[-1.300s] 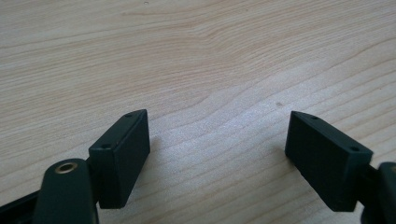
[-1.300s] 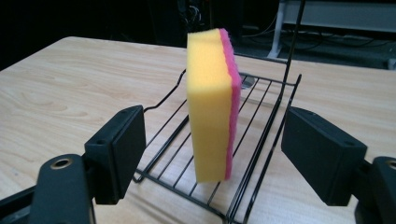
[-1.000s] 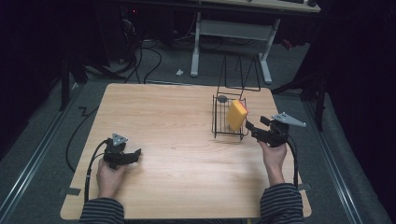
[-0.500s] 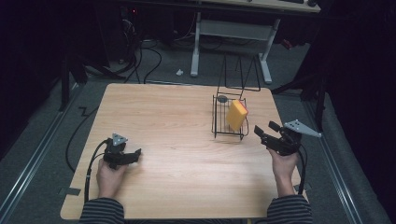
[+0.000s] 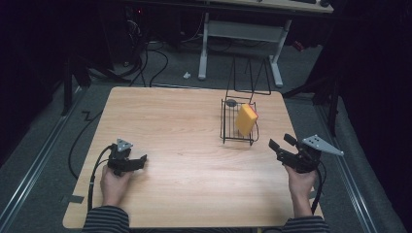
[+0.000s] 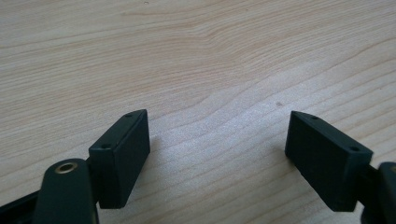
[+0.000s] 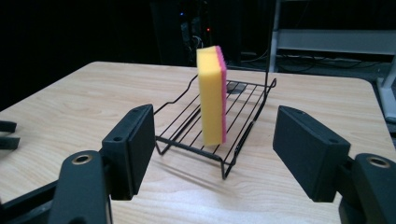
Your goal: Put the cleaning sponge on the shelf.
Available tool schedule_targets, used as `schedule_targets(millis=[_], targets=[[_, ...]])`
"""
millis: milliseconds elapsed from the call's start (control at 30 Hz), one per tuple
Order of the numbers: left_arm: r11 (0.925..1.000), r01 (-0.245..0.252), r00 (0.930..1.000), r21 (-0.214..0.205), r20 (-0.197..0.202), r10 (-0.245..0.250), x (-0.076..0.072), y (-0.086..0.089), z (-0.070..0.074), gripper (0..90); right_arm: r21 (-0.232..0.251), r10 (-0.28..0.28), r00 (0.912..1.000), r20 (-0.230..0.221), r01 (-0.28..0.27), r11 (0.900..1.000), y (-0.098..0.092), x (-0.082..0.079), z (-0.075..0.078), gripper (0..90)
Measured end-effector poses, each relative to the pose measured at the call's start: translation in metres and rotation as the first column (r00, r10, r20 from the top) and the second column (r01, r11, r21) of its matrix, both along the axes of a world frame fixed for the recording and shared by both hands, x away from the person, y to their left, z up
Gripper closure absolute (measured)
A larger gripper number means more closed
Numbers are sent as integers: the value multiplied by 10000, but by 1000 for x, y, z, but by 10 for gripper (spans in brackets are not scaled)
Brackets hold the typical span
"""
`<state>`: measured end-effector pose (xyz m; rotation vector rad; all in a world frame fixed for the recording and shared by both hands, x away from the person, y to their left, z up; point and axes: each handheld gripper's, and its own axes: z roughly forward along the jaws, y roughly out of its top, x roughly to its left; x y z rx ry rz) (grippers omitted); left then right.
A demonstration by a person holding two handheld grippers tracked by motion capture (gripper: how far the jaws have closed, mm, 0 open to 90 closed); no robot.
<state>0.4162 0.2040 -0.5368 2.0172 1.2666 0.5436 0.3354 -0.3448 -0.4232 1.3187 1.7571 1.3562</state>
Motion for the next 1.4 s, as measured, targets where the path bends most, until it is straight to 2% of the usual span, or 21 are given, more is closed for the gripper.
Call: schedule_targets(millis=[300,600,900,1000,1400], targets=[[10000,0,10000,3,0,0,0,0,0,225,-120,460,9989,81,-459,9989,8,-12,-4,310],[10000,3,10000,2,-3,-3,0,0,0,225,-144,847,9964,70,-846,9963,19,-15,-10,318],[10000,-14,10000,-1,22,14,0,0,0,225,-100,1196,9928,-25,-1196,9928,31,-12,-18,322],[10000,-12,10000,1,22,12,0,0,0,225,-227,1229,9924,-108,-1231,9921,36,-11,-21,323],[10000,3,10000,1,-3,-3,0,0,0,225,-269,1411,9881,-617,-1429,9894,45,0,-36,324]])
